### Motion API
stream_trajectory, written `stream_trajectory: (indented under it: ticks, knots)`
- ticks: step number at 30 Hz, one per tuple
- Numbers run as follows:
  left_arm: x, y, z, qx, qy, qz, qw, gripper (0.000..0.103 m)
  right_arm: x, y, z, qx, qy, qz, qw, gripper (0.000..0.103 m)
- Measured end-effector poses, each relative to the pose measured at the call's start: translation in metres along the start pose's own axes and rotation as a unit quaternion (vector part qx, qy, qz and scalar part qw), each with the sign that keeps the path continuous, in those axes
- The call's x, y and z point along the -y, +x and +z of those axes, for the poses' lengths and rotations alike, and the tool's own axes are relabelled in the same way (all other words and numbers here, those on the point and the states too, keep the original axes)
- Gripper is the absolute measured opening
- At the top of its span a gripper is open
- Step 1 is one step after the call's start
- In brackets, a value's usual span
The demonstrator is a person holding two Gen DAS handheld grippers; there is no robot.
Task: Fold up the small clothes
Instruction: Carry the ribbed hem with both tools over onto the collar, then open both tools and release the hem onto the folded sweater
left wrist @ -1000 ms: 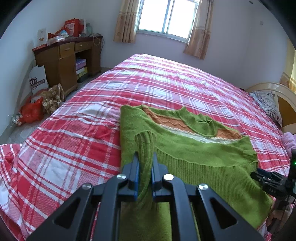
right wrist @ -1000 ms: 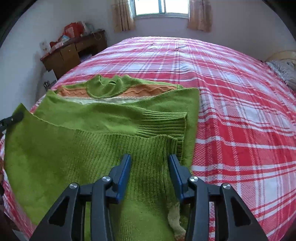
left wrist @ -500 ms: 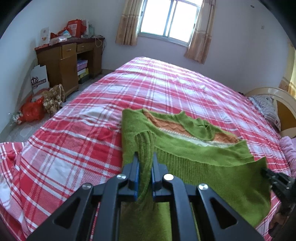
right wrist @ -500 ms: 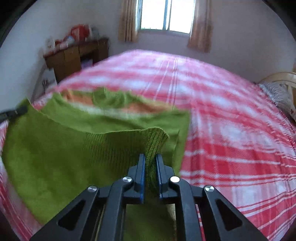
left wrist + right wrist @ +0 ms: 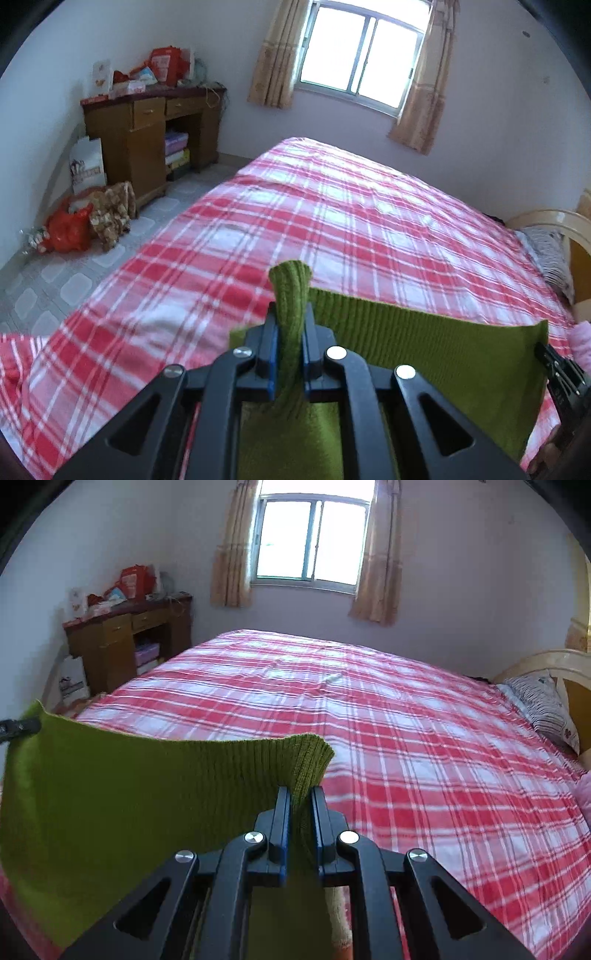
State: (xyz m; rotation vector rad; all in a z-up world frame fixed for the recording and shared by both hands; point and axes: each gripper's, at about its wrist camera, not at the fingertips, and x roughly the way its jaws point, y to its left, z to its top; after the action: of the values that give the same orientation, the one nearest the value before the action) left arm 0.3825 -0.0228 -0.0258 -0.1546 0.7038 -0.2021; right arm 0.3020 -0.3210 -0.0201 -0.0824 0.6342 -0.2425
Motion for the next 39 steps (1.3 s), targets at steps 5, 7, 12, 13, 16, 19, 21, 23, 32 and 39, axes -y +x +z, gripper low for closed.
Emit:
stream_trajectory:
  ticks: [5,7,12,13,16,19,21,23,32,39]
  knots:
    - [0.015,0.072,-0.010,-0.032,0.029,0.068,0.9967,0.010,0.000,0.061,-0.019,-0.054,0.007,-0.027,0.998,0.010]
    - [0.018,0.097,-0.023,-0.051,0.048,0.099,0.9926,0.012,-0.001,0.084,-0.038,-0.086,0.008,-0.041,0.995,0.010]
    - [0.016,0.109,-0.024,-0.070,0.046,0.138,0.9869,0.045,-0.005,0.087,-0.039,-0.100,-0.002,-0.071,0.992,0.011]
    - [0.013,0.110,-0.024,-0.076,0.039,0.149,0.9850,0.054,-0.006,0.089,-0.040,-0.106,-0.005,-0.076,0.991,0.012]
    - [-0.005,0.105,-0.020,-0.082,-0.006,0.145,0.9860,0.071,-0.010,0.094,-0.040,-0.120,-0.018,-0.100,0.988,0.027]
    - [-0.013,0.084,-0.014,-0.071,-0.009,0.159,0.9847,0.071,-0.008,0.096,-0.039,-0.128,-0.022,-0.097,0.987,0.050]
    - [-0.015,0.060,-0.015,-0.049,0.017,0.205,0.9774,0.076,0.001,0.090,-0.038,-0.118,-0.003,-0.065,0.991,0.054]
    - [-0.025,0.034,-0.020,-0.036,0.035,0.226,0.9729,0.078,0.020,0.060,-0.037,-0.056,0.051,-0.078,0.994,0.054]
    - [-0.026,-0.044,-0.081,-0.024,0.070,0.184,0.9801,0.078,0.006,-0.070,-0.076,0.009,0.089,0.007,0.996,0.054]
    - [0.011,-0.050,-0.147,-0.054,0.103,0.160,0.9802,0.078,-0.034,-0.077,-0.140,-0.076,0.083,0.093,0.989,0.054]
